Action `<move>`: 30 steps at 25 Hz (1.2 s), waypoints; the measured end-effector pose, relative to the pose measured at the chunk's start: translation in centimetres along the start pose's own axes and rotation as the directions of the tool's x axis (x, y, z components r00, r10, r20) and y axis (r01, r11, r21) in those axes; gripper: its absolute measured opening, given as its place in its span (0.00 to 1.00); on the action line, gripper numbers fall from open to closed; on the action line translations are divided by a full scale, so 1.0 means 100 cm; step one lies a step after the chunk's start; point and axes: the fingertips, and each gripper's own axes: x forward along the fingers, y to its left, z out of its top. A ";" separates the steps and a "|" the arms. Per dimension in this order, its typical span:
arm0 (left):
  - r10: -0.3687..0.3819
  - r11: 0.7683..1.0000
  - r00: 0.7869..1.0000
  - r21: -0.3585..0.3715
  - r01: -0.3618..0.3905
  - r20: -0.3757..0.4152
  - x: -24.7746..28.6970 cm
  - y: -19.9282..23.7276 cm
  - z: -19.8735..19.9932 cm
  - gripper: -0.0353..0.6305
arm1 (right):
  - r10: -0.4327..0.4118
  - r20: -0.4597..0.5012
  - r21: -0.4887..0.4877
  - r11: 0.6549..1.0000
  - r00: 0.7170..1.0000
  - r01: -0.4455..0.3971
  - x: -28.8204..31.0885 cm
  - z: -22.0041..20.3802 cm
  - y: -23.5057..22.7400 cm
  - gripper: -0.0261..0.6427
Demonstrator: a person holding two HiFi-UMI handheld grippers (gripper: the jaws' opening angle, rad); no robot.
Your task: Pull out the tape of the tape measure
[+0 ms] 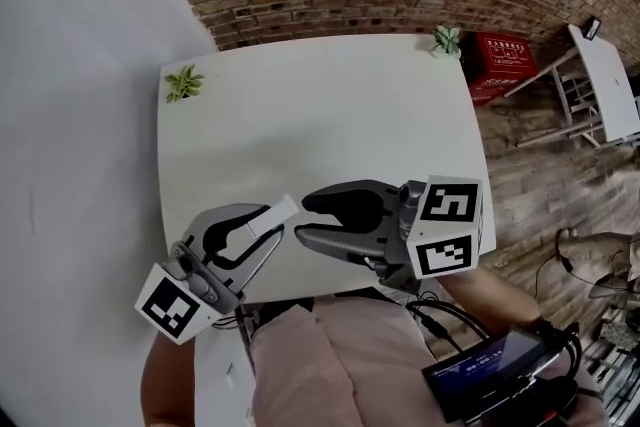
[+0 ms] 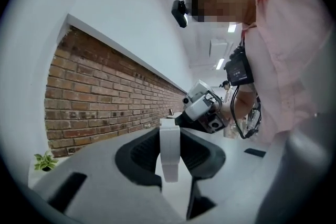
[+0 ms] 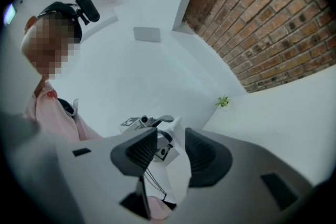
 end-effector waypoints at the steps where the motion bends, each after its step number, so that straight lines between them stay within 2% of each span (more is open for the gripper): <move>1: -0.015 1.000 1.000 0.017 0.015 -0.011 0.001 -0.003 -0.003 0.21 | 0.014 -0.004 0.030 0.999 1.000 -0.013 0.000 -0.002 0.001 0.30; 7: -0.099 0.993 0.994 0.064 0.101 -0.035 0.010 -0.015 -0.013 0.21 | 0.059 0.003 0.174 0.983 0.998 -0.058 -0.001 -0.006 -0.004 0.25; 12: -0.133 0.984 0.991 0.116 0.136 -0.030 0.010 -0.018 -0.015 0.21 | 0.061 0.010 0.257 0.964 0.998 -0.062 0.001 -0.014 -0.011 0.18; 17: -0.146 0.978 0.989 0.143 0.149 -0.033 0.012 -0.019 -0.013 0.21 | 0.063 0.003 0.299 0.952 0.998 -0.061 0.000 -0.018 -0.012 0.15; 22: -0.144 0.964 0.989 0.220 0.148 -0.037 0.015 -0.026 -0.004 0.21 | 0.087 -0.006 0.327 0.942 0.996 -0.080 -0.004 -0.019 -0.007 0.14; 30: -0.154 0.963 0.987 0.217 0.159 -0.039 0.015 -0.027 -0.009 0.21 | 0.074 -0.006 0.377 0.924 0.997 -0.066 -0.006 -0.023 -0.010 0.10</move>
